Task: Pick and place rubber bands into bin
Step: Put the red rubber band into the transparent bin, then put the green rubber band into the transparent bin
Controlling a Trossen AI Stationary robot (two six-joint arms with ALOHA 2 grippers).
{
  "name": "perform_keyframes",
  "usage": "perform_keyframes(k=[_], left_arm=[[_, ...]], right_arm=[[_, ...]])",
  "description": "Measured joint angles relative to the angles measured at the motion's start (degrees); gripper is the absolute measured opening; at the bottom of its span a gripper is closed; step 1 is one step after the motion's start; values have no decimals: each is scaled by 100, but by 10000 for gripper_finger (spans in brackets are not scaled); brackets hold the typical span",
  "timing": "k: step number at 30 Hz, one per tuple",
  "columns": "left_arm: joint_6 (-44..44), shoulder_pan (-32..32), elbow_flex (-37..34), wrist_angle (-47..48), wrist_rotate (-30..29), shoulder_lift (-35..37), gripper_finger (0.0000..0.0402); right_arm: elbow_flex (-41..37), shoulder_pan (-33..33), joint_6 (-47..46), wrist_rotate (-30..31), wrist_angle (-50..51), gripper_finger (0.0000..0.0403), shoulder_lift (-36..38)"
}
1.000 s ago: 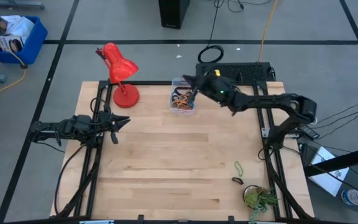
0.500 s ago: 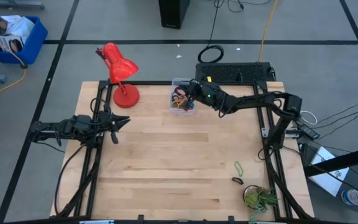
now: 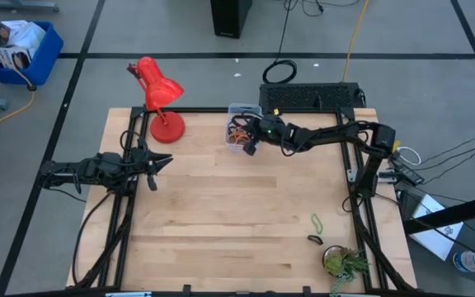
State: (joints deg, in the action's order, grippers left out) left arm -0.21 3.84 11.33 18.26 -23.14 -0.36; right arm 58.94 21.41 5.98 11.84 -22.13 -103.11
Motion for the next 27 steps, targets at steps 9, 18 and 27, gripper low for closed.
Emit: perform_keyframes(k=[9, 18, 27], left_arm=[[2, 0, 0, -2, 0, 0, 63], [-24, 1, 0, -2, 0, -2, 63], [-4, 0, 0, -6, 0, 0, 63]], right_arm=[[4, -13, -255, -7, 267, 3, 2], [4, -15, -256, -11, 264, 28, 2], [4, -33, -256, -3, -161, 115, 149]])
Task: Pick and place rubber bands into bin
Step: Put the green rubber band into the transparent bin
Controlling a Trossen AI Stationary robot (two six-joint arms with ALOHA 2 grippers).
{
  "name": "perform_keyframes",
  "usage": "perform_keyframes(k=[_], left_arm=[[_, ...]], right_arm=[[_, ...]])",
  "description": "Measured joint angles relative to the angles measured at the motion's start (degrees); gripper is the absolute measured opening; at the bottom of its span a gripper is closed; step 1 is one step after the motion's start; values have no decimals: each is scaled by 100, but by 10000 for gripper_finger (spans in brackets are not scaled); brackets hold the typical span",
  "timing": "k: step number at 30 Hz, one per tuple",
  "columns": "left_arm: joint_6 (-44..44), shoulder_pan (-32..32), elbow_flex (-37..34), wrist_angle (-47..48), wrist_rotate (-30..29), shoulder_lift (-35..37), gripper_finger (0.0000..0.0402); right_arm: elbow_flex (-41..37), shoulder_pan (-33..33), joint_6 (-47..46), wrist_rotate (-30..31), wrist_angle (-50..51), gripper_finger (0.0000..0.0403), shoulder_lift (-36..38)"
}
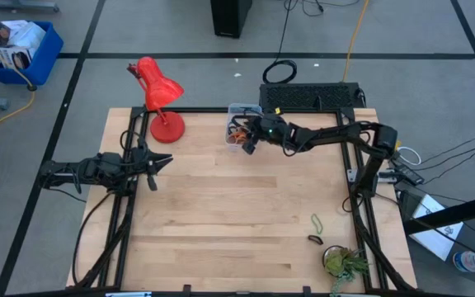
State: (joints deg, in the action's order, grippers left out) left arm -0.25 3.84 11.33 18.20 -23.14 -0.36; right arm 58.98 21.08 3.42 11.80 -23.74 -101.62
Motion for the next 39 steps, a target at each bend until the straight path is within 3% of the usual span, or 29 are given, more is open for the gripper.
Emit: perform_keyframes(k=[8, 17, 21, 30, 39], left_arm=[[1, 1, 0, -2, 2, -1, 63], [11, 0, 0, -2, 2, 0, 63], [11, 1, 0, -2, 2, -1, 63], [11, 0, 0, -5, 2, 0, 63], [8, 0, 0, -40, 2, 0, 63]], right_arm=[[0, -306, 87, -8, 438, 148, 1203], [3, -979, -212, -11, 1942, 145, 3062], [9, -1390, -394, -12, 3264, 144, 3656], [4, -2581, -2817, -72, 5765, 130, 3829], [-79, -3335, -6265, -1509, 7871, 107, 3410]])
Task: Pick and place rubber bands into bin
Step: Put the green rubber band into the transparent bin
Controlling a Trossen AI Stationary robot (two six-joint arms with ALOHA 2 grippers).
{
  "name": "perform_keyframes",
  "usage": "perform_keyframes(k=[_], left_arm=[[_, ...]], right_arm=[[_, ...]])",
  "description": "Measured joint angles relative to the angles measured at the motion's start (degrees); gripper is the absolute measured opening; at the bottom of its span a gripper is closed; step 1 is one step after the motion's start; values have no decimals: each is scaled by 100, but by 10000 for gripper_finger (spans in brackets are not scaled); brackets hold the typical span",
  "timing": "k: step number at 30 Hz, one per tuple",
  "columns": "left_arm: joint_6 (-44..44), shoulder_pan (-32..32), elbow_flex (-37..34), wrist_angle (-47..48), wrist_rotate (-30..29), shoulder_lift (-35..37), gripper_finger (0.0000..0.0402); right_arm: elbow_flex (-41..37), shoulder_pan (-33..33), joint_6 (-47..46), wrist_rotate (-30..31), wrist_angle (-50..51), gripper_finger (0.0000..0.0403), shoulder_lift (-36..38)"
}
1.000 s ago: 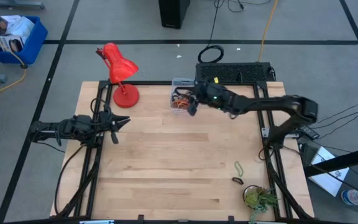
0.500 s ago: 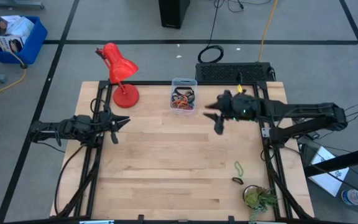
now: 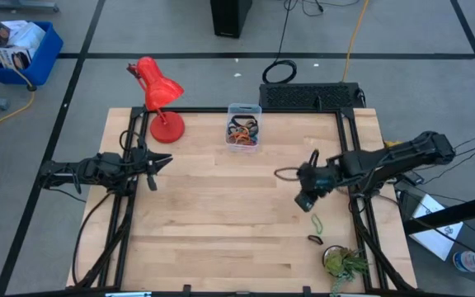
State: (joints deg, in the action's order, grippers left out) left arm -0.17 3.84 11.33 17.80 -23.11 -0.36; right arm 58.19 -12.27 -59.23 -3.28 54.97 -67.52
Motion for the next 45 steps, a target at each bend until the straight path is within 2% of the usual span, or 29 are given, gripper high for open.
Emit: perform_keyframes(k=[10, 13, 16, 26, 39, 45], left_arm=[[-8, 0, 0, -11, 0, -2, 63], [-32, 0, 0, -11, 0, -1, 63], [-33, 0, -1, -10, 0, -1, 63], [-29, 0, -2, -9, 0, 0, 63], [-4, 0, -2, -6, 0, -2, 63], [-28, 0, -2, -6, 0, -2, 63]], right_arm=[[-1148, -313, -2018, -594, -54, 105, -250], [-1508, -326, -2320, -910, -61, 105, -248], [-1829, -321, -2566, -897, -281, 106, -249], [-2559, -323, -2408, -1408, -2006, 104, -248], [-2620, -323, -2408, -1474, -2004, 104, -256], [-2601, -381, -2403, -1476, -2046, 103, -615]])
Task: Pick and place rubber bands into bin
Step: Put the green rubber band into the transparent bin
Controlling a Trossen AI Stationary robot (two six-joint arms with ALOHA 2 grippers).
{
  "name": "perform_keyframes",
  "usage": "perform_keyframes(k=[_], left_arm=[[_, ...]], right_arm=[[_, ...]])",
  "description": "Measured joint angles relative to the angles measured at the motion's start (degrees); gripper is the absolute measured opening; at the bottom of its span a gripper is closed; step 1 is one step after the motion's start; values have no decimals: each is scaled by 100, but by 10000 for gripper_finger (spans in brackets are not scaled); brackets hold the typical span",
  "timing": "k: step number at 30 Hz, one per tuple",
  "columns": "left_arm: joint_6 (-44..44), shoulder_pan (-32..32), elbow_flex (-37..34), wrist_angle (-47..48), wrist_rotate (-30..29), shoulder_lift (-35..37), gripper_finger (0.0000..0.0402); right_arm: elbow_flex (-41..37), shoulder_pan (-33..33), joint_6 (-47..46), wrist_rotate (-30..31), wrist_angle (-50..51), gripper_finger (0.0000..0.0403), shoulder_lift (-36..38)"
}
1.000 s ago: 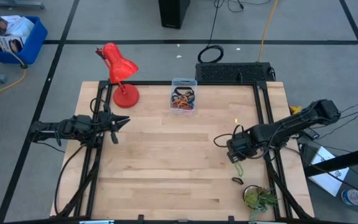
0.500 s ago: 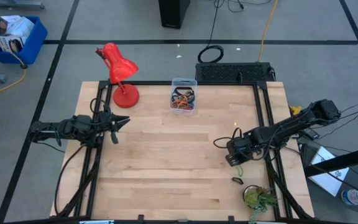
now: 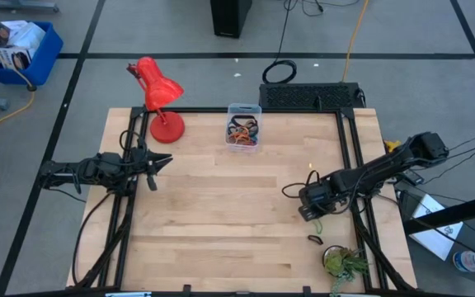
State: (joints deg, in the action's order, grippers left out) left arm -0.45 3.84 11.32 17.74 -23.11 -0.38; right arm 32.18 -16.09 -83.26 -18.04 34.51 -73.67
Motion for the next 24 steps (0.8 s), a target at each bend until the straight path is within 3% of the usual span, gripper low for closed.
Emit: perform_keyframes(k=[5, 13, 24], left_arm=[[0, 0, 0, 0, 0, 0, 63], [0, 0, 1, 0, 0, 1, 63], [20, 2, 2, 0, 0, 0, 63]], right_arm=[[7, -113, -4, -13, 82, 83, -379], [0, -163, 61, -85, 25, 5, -542], [14, -165, 160, -16, -4, 1, -465]])
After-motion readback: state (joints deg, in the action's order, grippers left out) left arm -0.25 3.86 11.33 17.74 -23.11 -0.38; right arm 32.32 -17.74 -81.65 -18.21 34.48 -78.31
